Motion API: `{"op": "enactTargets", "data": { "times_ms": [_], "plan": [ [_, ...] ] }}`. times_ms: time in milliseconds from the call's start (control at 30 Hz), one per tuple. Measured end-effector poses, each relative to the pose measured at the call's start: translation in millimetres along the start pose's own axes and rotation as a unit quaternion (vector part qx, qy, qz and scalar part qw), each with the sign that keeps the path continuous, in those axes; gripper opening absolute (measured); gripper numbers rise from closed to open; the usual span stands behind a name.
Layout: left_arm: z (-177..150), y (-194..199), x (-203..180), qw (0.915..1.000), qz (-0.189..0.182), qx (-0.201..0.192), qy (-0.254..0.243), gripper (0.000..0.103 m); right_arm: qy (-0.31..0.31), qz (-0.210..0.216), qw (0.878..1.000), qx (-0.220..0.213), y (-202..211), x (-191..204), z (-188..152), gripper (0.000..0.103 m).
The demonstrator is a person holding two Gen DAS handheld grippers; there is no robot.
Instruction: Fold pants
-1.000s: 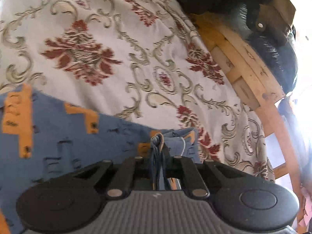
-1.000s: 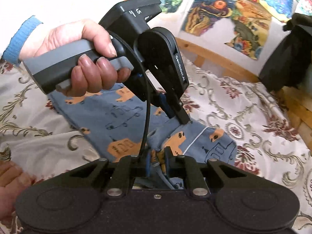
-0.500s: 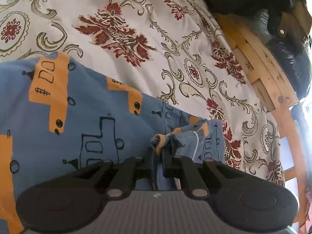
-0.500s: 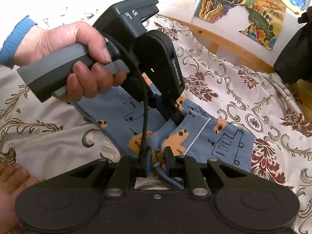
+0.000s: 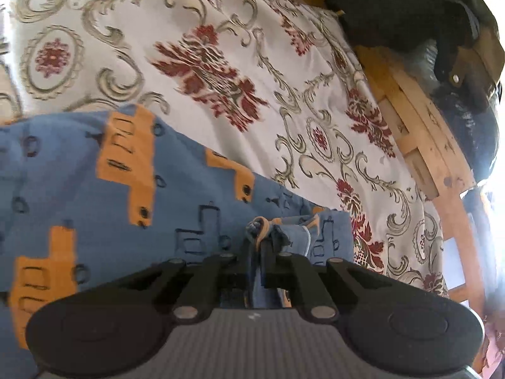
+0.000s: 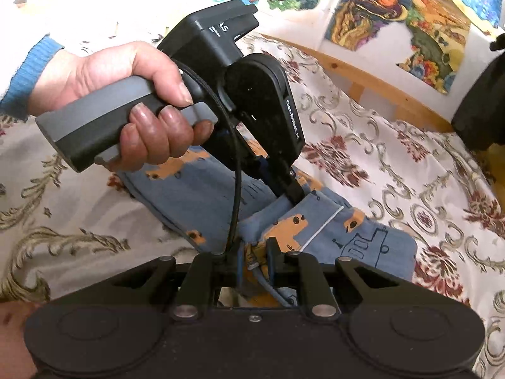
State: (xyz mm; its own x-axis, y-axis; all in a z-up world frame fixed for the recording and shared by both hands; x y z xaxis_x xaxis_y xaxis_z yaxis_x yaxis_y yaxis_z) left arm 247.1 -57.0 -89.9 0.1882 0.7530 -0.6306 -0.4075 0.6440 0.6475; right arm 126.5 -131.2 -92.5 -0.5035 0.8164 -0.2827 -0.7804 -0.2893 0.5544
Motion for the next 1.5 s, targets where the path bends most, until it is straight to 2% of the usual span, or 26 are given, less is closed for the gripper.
{"op": "enactTargets", "data": {
  "times_ms": [700,1233,1367,1400,1433,1467,1500],
  "plan": [
    [8,72,73,0.9975,0.049,-0.044,0.026,0.006,0.01,0.07,0.997,-0.018,-37,82,44,0.016],
    [11,81,81,0.9959,0.075,-0.051,0.008,0.006,0.004,0.087,0.996,-0.013,-52,91,47,0.016],
    [11,84,82,0.9956,0.074,-0.054,0.015,0.009,0.007,0.086,0.996,-0.012,-49,88,47,0.026],
    [11,87,82,0.9954,0.072,-0.06,0.018,0.01,0.009,0.086,0.996,-0.012,-46,86,48,0.036],
    [11,92,81,0.9949,0.071,-0.07,0.018,0.019,0.014,0.084,0.996,-0.011,-40,81,47,0.049],
    [11,99,78,0.9937,0.072,-0.083,0.017,0.04,0.019,0.082,0.996,-0.011,-33,75,47,0.058],
    [11,105,76,0.9924,0.075,-0.097,0.013,0.051,0.023,0.076,0.997,-0.012,-24,67,45,0.076]
  ]
}}
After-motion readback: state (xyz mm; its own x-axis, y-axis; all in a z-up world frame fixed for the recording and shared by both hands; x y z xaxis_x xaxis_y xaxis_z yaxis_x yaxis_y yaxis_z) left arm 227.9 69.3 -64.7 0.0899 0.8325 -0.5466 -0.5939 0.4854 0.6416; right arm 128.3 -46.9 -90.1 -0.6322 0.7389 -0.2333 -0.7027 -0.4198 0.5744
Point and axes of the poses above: each gripper's, at about its wrist camera, not at the fingertips, and y roughly against the way its jaws point, x to its left, z to its top, the point moved 8 cm from there along -y, roughly the way its jaws point, and after that the axes turned 1 degree about -y, right-handed, at the moved point
